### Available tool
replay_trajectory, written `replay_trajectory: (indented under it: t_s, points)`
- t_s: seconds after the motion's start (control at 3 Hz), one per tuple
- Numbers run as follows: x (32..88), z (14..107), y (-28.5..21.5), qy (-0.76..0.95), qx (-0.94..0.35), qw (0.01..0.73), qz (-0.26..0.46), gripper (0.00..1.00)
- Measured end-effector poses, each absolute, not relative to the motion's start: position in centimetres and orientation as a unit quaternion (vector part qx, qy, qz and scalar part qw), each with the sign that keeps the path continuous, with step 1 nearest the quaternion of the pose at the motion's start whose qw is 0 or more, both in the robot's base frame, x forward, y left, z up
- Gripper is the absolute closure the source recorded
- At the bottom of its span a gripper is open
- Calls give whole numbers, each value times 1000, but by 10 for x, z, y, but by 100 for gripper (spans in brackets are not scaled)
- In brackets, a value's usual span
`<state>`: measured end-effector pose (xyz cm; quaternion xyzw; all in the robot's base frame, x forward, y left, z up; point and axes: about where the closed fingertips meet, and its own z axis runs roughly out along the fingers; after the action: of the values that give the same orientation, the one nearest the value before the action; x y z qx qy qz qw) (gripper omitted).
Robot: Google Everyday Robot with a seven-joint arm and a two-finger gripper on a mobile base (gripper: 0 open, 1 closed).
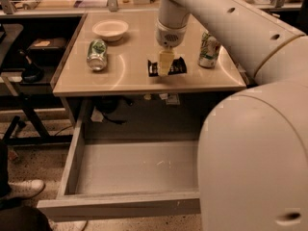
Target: Pick rxbar chocolate from top drawer and place on counter
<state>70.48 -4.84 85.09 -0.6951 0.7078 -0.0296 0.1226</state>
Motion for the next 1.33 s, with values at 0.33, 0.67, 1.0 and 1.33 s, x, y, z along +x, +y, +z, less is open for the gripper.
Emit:
replay_trajectory:
  t_s: [0.33,0.67,1.0,1.33]
  points:
    - [732,838,-36,702,-700,132,-18,100]
    - [747,821,-30,702,-698,143,-6,100]
    - [748,820,-30,702,-698,143,-5,81]
    - [748,820,-30,702,-698,143,-5,57]
